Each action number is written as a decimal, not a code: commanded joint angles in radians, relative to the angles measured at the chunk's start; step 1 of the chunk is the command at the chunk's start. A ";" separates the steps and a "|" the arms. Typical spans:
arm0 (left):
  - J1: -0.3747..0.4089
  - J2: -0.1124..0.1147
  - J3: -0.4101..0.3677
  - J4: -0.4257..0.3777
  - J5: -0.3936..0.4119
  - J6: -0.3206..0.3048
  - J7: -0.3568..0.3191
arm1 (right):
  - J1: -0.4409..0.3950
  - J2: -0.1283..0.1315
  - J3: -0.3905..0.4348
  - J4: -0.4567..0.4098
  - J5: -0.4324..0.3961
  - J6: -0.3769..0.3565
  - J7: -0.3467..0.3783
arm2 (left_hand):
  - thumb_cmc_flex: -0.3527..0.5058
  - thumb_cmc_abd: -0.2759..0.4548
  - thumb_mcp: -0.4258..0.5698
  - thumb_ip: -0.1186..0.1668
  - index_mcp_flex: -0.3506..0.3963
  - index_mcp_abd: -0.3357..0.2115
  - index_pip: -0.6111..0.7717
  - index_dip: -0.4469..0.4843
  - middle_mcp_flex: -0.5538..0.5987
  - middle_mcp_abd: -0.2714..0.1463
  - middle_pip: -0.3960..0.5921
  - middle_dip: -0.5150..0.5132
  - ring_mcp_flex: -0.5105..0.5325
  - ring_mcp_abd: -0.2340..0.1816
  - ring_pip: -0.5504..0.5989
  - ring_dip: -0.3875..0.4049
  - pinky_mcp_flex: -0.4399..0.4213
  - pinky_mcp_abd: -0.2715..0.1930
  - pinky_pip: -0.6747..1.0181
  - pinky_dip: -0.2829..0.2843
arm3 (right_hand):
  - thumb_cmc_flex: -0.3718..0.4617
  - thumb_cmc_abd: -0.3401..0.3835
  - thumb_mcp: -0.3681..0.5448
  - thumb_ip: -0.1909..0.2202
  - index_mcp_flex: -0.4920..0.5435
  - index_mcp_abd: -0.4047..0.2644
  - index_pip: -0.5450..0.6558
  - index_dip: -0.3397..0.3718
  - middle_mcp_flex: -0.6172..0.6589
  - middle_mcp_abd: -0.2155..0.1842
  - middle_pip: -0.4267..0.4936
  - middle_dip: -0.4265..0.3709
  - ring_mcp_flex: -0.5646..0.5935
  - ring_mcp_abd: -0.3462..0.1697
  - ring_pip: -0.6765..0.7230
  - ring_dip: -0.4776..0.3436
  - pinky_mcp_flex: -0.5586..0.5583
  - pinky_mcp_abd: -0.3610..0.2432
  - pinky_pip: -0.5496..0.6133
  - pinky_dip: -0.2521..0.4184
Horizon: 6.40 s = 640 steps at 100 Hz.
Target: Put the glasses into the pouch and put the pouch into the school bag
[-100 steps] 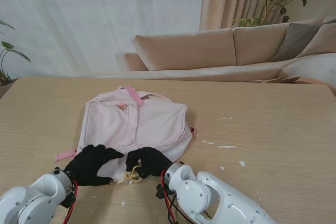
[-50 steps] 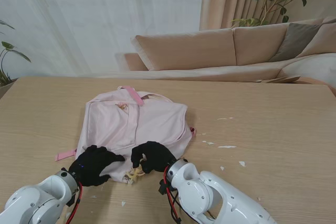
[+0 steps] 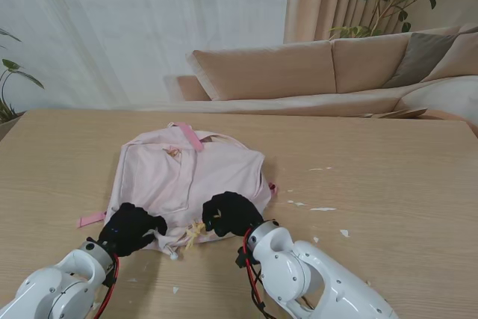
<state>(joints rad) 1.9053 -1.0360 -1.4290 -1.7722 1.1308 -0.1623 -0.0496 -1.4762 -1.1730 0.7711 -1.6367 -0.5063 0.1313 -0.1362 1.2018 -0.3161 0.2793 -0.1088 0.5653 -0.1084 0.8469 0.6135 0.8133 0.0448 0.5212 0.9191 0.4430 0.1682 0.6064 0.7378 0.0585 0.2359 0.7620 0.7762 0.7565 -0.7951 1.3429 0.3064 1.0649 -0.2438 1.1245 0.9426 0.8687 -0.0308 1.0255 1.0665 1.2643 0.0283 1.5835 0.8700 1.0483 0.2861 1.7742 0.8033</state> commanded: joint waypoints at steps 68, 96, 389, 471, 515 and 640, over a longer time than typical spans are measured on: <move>0.007 -0.002 -0.036 0.020 0.017 0.004 -0.008 | -0.105 0.031 0.153 -0.090 -0.068 0.109 0.043 | 0.088 0.034 0.070 0.004 0.150 -0.030 0.200 0.182 0.086 -0.014 0.044 0.104 0.032 0.021 0.041 0.084 -0.004 0.013 0.078 -0.044 | 0.024 0.246 0.062 0.137 0.095 -0.063 0.026 0.062 0.475 -0.049 0.222 0.111 0.049 -0.043 0.080 0.053 0.042 -0.023 0.301 -0.005; 0.011 -0.003 -0.047 0.019 0.020 0.007 -0.008 | -0.126 0.034 0.202 -0.111 -0.108 0.158 0.036 | 0.089 0.032 0.072 0.004 0.160 -0.029 0.204 0.207 0.088 -0.016 0.044 0.118 0.037 0.024 0.046 0.100 -0.003 0.012 0.083 -0.048 | 0.023 0.253 0.057 0.137 0.094 -0.063 0.021 0.070 0.476 -0.049 0.218 0.116 0.049 -0.044 0.081 0.059 0.042 -0.024 0.301 -0.003; -0.013 -0.015 0.028 0.126 -0.015 -0.147 0.260 | -0.057 0.021 0.301 -0.037 -0.029 0.198 0.040 | 0.089 0.047 0.161 -0.016 0.281 -0.028 0.227 0.358 0.090 -0.027 0.054 0.011 0.049 0.028 -0.019 0.088 0.015 0.017 0.185 -0.062 | 0.027 0.252 0.057 0.123 0.091 -0.063 0.031 0.087 0.468 -0.051 0.226 0.123 0.050 -0.040 0.080 0.065 0.032 -0.026 0.304 0.011; -0.090 -0.042 0.328 0.011 -0.157 0.173 0.213 | -0.116 0.024 0.291 -0.120 -0.013 0.115 0.035 | -0.207 -0.019 0.214 -0.038 -0.098 0.077 -0.013 -0.123 -0.173 0.018 0.011 -0.177 -0.129 0.032 -0.151 -0.046 -0.049 0.028 -0.229 0.028 | 0.025 0.252 0.058 0.125 0.090 -0.061 0.030 0.087 0.468 -0.050 0.226 0.123 0.050 -0.040 0.080 0.065 0.032 -0.026 0.304 0.011; 0.079 -0.037 0.124 -0.039 -0.135 -0.092 0.248 | -0.046 0.023 0.304 -0.029 -0.019 0.137 0.043 | 0.023 0.018 0.130 -0.017 0.220 -0.027 0.154 0.159 0.135 0.057 0.019 0.043 0.012 0.055 0.013 -0.026 -0.012 0.037 0.072 -0.035 | 0.028 0.252 0.056 0.116 0.090 -0.061 0.030 0.087 0.464 -0.047 0.227 0.125 0.049 -0.035 0.079 0.063 0.029 -0.025 0.303 0.012; 0.095 -0.031 -0.150 -0.153 -0.180 -0.107 0.005 | -0.040 0.018 0.319 -0.010 -0.020 0.107 0.017 | -0.676 -0.030 0.240 0.020 -0.310 0.096 -0.361 -0.202 -0.422 0.021 -0.162 -0.471 -0.203 0.041 -0.363 -0.147 -0.041 0.041 -0.432 0.002 | 0.029 0.253 0.057 0.102 0.085 -0.065 0.039 0.087 0.460 -0.050 0.233 0.120 0.049 -0.036 0.078 0.060 0.028 -0.023 0.301 0.015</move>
<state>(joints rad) 2.0422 -1.0567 -1.5936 -1.9354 0.9745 -0.2758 -0.0161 -1.5032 -1.1537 1.0924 -1.6350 -0.5265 0.2491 -0.1306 0.5133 -0.3380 0.5282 -0.1165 0.2895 -0.0013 0.5125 0.4239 0.4194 0.0597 0.3718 0.4543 0.2427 0.1961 0.2607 0.5773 0.0121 0.2637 0.3535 0.7518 0.7455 -0.7658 1.3463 0.3690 1.1153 -0.2679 1.1252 1.0142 0.8685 -0.0309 1.0046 1.1664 1.2727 0.0217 1.6084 0.9203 1.0651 0.2745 1.7823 0.8035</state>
